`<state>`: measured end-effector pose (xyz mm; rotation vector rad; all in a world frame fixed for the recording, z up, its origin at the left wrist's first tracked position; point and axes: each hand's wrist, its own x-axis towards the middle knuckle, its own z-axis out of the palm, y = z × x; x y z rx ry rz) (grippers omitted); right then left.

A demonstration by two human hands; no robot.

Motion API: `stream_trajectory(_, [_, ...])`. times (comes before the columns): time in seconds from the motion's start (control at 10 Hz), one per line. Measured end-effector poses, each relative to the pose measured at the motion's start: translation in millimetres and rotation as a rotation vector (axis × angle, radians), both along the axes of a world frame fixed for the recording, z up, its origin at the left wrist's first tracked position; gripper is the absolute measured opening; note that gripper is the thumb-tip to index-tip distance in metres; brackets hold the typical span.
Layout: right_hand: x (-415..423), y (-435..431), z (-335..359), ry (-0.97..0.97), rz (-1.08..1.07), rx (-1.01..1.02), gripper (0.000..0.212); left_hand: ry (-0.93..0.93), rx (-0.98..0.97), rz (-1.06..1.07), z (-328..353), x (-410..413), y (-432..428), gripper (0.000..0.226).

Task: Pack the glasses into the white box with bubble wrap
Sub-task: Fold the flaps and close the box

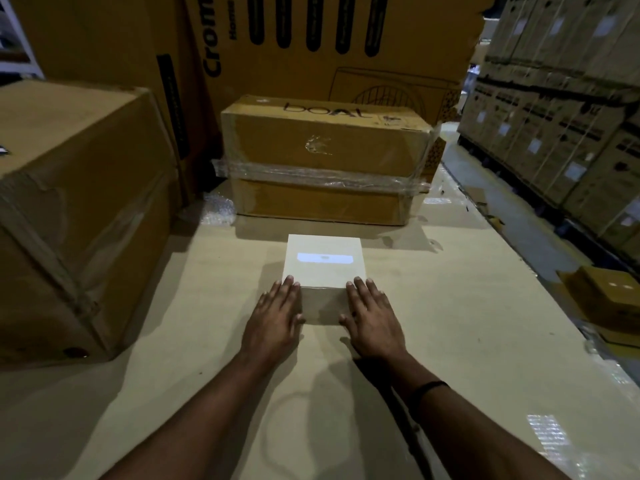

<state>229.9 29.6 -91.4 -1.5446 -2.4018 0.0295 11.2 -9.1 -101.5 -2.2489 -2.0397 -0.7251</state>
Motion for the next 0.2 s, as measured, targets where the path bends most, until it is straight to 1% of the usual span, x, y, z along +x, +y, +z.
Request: stream_trajectory(0.2, [-5,-3,16,0.003,-0.044,-0.007,0.072,-0.014,-0.047,0.015,26,-4,4,0.072])
